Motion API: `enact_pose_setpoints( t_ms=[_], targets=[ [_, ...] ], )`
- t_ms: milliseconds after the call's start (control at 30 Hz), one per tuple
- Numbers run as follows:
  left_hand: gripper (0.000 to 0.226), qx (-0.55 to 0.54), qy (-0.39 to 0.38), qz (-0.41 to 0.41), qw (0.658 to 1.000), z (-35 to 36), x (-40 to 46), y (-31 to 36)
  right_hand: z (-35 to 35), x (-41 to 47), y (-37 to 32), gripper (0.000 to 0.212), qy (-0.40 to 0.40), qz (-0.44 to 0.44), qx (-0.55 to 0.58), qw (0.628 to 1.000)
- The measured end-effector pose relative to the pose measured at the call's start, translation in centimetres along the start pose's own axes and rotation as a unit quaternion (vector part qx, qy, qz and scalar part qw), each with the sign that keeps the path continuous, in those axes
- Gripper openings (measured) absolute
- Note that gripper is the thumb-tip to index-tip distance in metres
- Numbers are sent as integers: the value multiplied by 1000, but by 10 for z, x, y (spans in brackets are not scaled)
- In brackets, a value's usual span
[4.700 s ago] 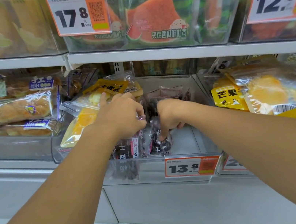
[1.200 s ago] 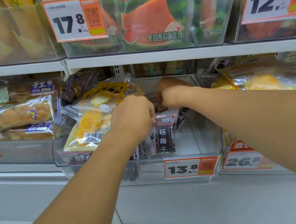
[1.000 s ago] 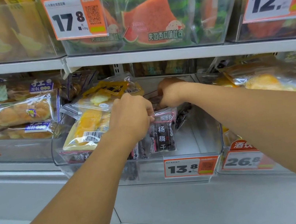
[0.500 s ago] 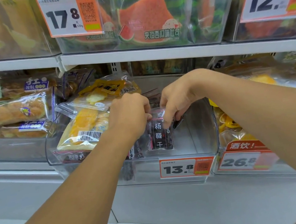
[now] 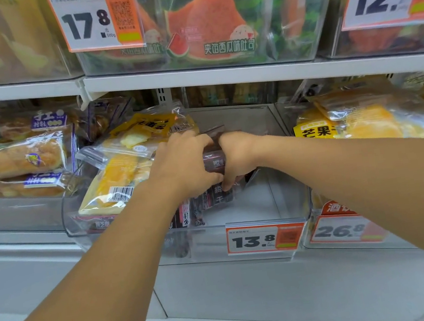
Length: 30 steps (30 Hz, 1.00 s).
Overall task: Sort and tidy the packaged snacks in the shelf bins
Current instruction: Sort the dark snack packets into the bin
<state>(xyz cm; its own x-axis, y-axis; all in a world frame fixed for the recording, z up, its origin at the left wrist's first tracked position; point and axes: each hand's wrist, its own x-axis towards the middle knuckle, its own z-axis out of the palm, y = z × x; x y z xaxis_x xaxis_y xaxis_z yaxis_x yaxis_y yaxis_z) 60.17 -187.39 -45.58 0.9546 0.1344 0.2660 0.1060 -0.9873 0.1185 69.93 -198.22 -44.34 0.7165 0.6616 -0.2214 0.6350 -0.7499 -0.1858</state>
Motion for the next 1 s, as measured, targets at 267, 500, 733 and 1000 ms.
enact_pose_setpoints(
  t_ms=[267,500,733,1000],
  targets=[
    [72,79,-5,0,997,4,-2,8,-34,-32,2,73,-22,42,-333,942],
    [69,43,24,-37,998,2,-4,7,-27,-30,18,12,49,0,-355,934],
    [48,41,23,-50,998,5,0,8,-47,-73,9,36,60,-81,-347,933],
    [28,-100,38,-21,994,8,5,-4,-19,-79,-11,28,97,-116,-137,979]
  ],
)
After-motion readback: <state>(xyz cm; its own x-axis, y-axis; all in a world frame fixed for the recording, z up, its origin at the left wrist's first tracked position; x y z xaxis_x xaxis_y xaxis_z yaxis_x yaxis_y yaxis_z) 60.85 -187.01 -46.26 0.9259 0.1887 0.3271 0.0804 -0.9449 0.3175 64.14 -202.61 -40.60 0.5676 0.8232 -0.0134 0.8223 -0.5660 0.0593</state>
